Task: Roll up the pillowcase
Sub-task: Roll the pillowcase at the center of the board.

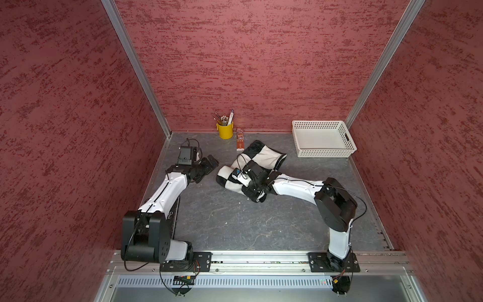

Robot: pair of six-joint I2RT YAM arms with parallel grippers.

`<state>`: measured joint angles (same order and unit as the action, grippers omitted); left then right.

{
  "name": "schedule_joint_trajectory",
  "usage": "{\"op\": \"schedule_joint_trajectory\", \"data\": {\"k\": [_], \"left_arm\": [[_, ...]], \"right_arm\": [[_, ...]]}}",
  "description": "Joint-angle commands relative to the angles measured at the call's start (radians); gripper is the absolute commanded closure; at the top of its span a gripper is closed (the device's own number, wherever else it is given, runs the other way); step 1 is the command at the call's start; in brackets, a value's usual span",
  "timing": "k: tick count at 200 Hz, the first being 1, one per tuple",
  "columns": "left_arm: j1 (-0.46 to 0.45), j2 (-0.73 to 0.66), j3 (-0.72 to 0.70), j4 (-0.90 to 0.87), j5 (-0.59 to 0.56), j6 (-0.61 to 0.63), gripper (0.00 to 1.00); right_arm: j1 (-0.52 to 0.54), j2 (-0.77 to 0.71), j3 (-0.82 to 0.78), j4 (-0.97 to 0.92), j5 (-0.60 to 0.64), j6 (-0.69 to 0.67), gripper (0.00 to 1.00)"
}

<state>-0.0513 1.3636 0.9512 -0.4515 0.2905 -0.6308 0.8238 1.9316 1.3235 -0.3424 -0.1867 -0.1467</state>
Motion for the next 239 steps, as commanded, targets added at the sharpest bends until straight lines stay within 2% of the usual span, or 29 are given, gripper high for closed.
{"op": "schedule_joint_trajectory", "data": {"k": [1, 37, 67, 110, 136, 157, 172, 191, 195, 198, 234, 239], "left_arm": [[0.004, -0.078, -0.058, 0.08, 0.005, -0.001, 0.0], [-0.067, -0.154, -0.15, 0.142, 0.014, 0.037, 0.0], [-0.176, -0.095, -0.145, 0.17, 0.003, 0.06, 0.06], [-0.26, 0.152, 0.004, 0.186, 0.01, 0.063, 0.25], [-0.269, 0.28, 0.093, 0.161, 0.019, 0.062, 0.34], [-0.274, 0.348, 0.138, 0.132, 0.027, 0.062, 0.37], [-0.275, 0.369, 0.146, 0.134, 0.036, 0.063, 0.37], [-0.276, 0.388, 0.149, 0.141, 0.048, 0.063, 0.37], [-0.275, 0.391, 0.151, 0.141, 0.05, 0.063, 0.37], [-0.275, 0.392, 0.151, 0.141, 0.051, 0.063, 0.37], [-0.274, 0.404, 0.155, 0.143, 0.067, 0.065, 0.37], [-0.273, 0.404, 0.155, 0.142, 0.069, 0.066, 0.37]], "right_arm": [[-0.055, 0.024, 0.036, -0.07, -0.263, 0.127, 1.0], [-0.201, 0.124, 0.098, -0.086, -0.525, 0.219, 0.96], [-0.292, 0.212, 0.166, -0.107, -0.651, 0.291, 0.94], [-0.369, 0.296, 0.188, -0.053, -0.768, 0.42, 0.73], [-0.379, 0.298, 0.183, -0.056, -0.736, 0.433, 0.49], [-0.376, 0.209, 0.118, 0.006, -0.645, 0.433, 0.46], [-0.361, 0.126, 0.089, -0.007, -0.524, 0.38, 0.4], [-0.304, 0.022, 0.068, -0.062, -0.314, 0.268, 0.35], [-0.289, 0.003, 0.062, -0.07, -0.266, 0.243, 0.25], [-0.274, -0.012, 0.057, -0.075, -0.226, 0.225, 0.22], [-0.081, -0.127, -0.032, -0.025, 0.222, -0.013, 0.16], [-0.054, -0.134, -0.044, -0.009, 0.273, -0.05, 0.05]]}}
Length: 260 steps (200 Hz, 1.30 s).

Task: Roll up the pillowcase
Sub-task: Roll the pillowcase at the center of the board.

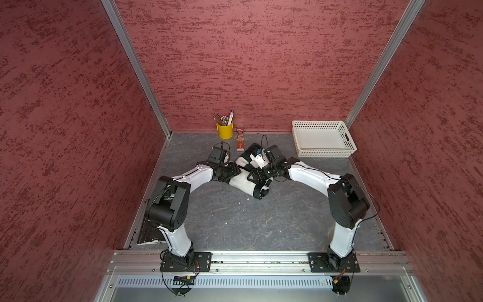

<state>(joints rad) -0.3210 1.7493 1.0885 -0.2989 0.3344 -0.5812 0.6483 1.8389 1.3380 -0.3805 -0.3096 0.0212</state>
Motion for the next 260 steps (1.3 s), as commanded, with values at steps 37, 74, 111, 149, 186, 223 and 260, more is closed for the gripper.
{"op": "schedule_joint_trajectory", "data": {"k": [37, 74, 111, 149, 186, 223, 260], "left_arm": [[0.007, 0.015, 0.016, -0.012, 0.031, 0.015, 0.36], [0.01, 0.011, 0.013, -0.011, 0.033, 0.015, 0.36], [0.011, 0.013, 0.013, -0.008, 0.036, 0.012, 0.36], [0.056, -0.033, 0.031, -0.028, 0.068, -0.001, 0.35], [0.122, -0.138, 0.047, -0.059, 0.079, -0.008, 0.33], [0.142, -0.195, 0.03, -0.074, 0.074, 0.004, 0.32], [0.112, -0.172, 0.005, -0.053, 0.08, 0.003, 0.32]], "right_arm": [[0.275, 0.002, -0.108, 0.144, 0.711, -0.457, 0.02], [0.312, 0.052, -0.148, 0.236, 0.848, -0.589, 0.02], [0.323, 0.122, -0.154, 0.248, 0.882, -0.575, 0.09], [0.318, 0.158, -0.111, 0.093, 0.777, -0.426, 0.9], [0.302, 0.081, -0.095, 0.029, 0.566, -0.273, 0.98], [0.183, 0.02, -0.066, -0.019, 0.203, -0.119, 0.96], [0.014, 0.049, -0.06, -0.033, -0.128, 0.003, 0.94]]}}
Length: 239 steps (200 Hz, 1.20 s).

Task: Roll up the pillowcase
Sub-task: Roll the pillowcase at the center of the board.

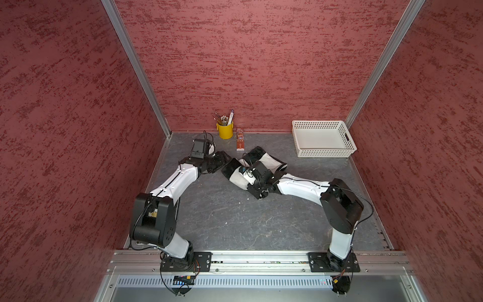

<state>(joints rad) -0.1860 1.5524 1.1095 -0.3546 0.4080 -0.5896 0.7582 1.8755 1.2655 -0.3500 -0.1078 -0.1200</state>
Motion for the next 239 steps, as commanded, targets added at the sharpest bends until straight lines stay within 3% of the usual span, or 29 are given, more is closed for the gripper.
{"op": "schedule_joint_trajectory", "data": {"k": [1, 22, 75, 113, 140, 159, 162, 168, 212, 239], "left_arm": [[-0.024, 0.028, -0.016, 0.003, 0.005, 0.012, 0.32], [-0.067, 0.073, 0.004, 0.01, 0.0, 0.014, 0.32], [-0.166, 0.236, 0.138, -0.016, -0.023, 0.023, 0.31], [-0.188, 0.338, 0.236, -0.083, -0.055, 0.017, 0.31], [-0.193, 0.386, 0.279, -0.114, -0.063, 0.009, 0.32], [-0.193, 0.396, 0.279, -0.114, -0.064, 0.008, 0.32], [-0.193, 0.397, 0.279, -0.113, -0.063, 0.008, 0.32], [-0.193, 0.4, 0.279, -0.11, -0.061, 0.008, 0.32], [-0.193, 0.411, 0.285, -0.102, -0.05, 0.004, 0.32], [-0.19, 0.407, 0.281, -0.101, -0.049, 0.008, 0.32]], "right_arm": [[-0.1, 0.014, 0.012, -0.063, -0.339, 0.148, 0.94], [-0.189, 0.062, 0.007, -0.038, -0.523, 0.222, 0.94], [-0.324, 0.211, 0.041, -0.005, -0.777, 0.336, 0.83], [-0.386, 0.262, 0.059, 0.027, -0.822, 0.397, 0.6], [-0.386, 0.194, 0.065, -0.029, -0.668, 0.368, 0.31], [-0.368, 0.085, 0.044, -0.059, -0.512, 0.322, 0.23], [-0.363, 0.066, 0.04, -0.065, -0.473, 0.312, 0.13], [-0.344, 0.028, 0.033, -0.078, -0.394, 0.288, 0.02], [-0.106, -0.149, -0.04, -0.082, 0.268, 0.022, 0.01], [0.028, -0.162, -0.095, 0.067, 0.501, -0.122, 0.01]]}}
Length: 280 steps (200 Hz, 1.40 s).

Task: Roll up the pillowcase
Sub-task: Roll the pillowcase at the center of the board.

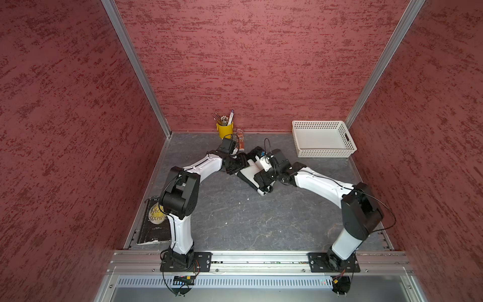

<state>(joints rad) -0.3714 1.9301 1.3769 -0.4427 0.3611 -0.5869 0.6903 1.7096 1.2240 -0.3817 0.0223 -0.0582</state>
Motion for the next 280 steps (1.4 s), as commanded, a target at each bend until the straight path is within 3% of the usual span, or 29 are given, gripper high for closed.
{"op": "schedule_joint_trajectory", "data": {"k": [1, 23, 51, 67, 88, 100, 112, 127, 199, 227, 252, 280], "left_arm": [[-0.004, 0.03, 0.014, -0.012, -0.001, 0.006, 0.32], [-0.001, 0.029, 0.011, -0.012, 0.002, 0.005, 0.32], [0.003, 0.026, 0.007, -0.01, 0.006, 0.002, 0.32], [0.006, 0.023, 0.002, -0.01, 0.006, 0.0, 0.32], [0.01, 0.017, -0.002, -0.009, 0.007, -0.001, 0.32], [0.017, 0.01, -0.005, -0.006, 0.014, -0.003, 0.32], [0.027, -0.002, -0.006, -0.005, 0.022, -0.011, 0.32], [0.048, -0.03, -0.009, 0.002, 0.037, -0.021, 0.3], [0.213, -0.273, -0.106, 0.006, 0.052, -0.025, 0.23], [0.202, -0.285, -0.135, 0.007, 0.043, -0.001, 0.22], [0.141, -0.241, -0.131, 0.038, 0.045, -0.004, 0.22], [0.068, -0.141, -0.063, 0.038, 0.052, -0.003, 0.23]], "right_arm": [[0.101, 0.005, -0.056, 0.106, 0.378, -0.189, 0.01], [0.177, 0.072, -0.05, 0.187, 0.444, -0.316, 0.01], [0.193, 0.178, 0.0, 0.189, 0.524, -0.379, 0.01], [0.195, 0.214, 0.0, 0.204, 0.557, -0.403, 0.1], [0.193, 0.246, -0.006, 0.186, 0.563, -0.399, 0.37], [0.193, 0.246, -0.01, 0.165, 0.538, -0.367, 0.63], [0.19, 0.242, -0.013, 0.138, 0.5, -0.326, 0.76], [0.18, 0.227, -0.015, 0.1, 0.419, -0.269, 0.83], [0.009, 0.146, -0.009, 0.024, -0.149, -0.024, 0.89], [-0.132, 0.183, 0.041, -0.007, -0.409, 0.037, 0.87], [-0.25, 0.285, 0.136, -0.08, -0.649, 0.065, 0.81], [-0.327, 0.409, 0.268, -0.158, -0.821, 0.066, 0.75]]}}
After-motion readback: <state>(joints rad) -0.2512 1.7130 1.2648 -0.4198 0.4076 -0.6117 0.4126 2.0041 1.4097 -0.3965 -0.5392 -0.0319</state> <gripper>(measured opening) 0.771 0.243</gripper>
